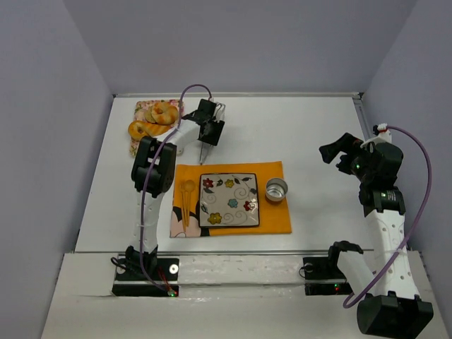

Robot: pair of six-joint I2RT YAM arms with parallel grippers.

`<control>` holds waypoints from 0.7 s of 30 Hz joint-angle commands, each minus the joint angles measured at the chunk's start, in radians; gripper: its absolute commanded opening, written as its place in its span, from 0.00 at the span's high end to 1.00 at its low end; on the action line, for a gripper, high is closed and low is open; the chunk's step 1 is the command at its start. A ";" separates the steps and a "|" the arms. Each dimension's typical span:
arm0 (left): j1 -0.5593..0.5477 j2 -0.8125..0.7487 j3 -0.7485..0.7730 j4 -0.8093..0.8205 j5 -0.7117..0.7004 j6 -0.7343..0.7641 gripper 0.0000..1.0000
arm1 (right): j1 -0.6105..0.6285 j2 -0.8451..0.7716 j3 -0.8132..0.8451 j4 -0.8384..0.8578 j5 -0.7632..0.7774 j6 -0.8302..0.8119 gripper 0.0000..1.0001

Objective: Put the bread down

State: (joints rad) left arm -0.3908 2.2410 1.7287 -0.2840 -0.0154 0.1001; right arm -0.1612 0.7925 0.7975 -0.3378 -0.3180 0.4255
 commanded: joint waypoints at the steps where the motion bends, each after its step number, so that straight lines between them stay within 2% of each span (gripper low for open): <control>1: 0.003 -0.089 0.029 -0.061 -0.060 -0.045 0.35 | 0.008 -0.012 0.040 0.003 -0.007 -0.013 0.00; 5: 0.003 -0.196 0.031 -0.055 -0.078 -0.083 0.37 | 0.008 -0.016 0.034 0.005 -0.004 0.004 0.00; 11: 0.003 -0.386 -0.033 -0.060 -0.113 -0.226 0.35 | 0.008 -0.030 0.025 0.006 0.017 0.015 0.00; 14: 0.004 -0.469 -0.076 -0.099 -0.150 -0.315 0.36 | 0.008 -0.029 0.023 0.006 0.016 0.013 0.00; 18: 0.004 -0.567 -0.135 -0.159 -0.130 -0.433 0.47 | 0.008 -0.022 0.025 0.006 0.014 0.016 0.00; 21: 0.004 -0.639 -0.168 -0.194 -0.126 -0.482 0.46 | 0.008 -0.019 0.023 0.006 0.008 0.021 0.00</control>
State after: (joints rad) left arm -0.3904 1.6665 1.6192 -0.3935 -0.1364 -0.2623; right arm -0.1612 0.7784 0.7975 -0.3382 -0.3103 0.4397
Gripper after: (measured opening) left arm 0.536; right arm 0.996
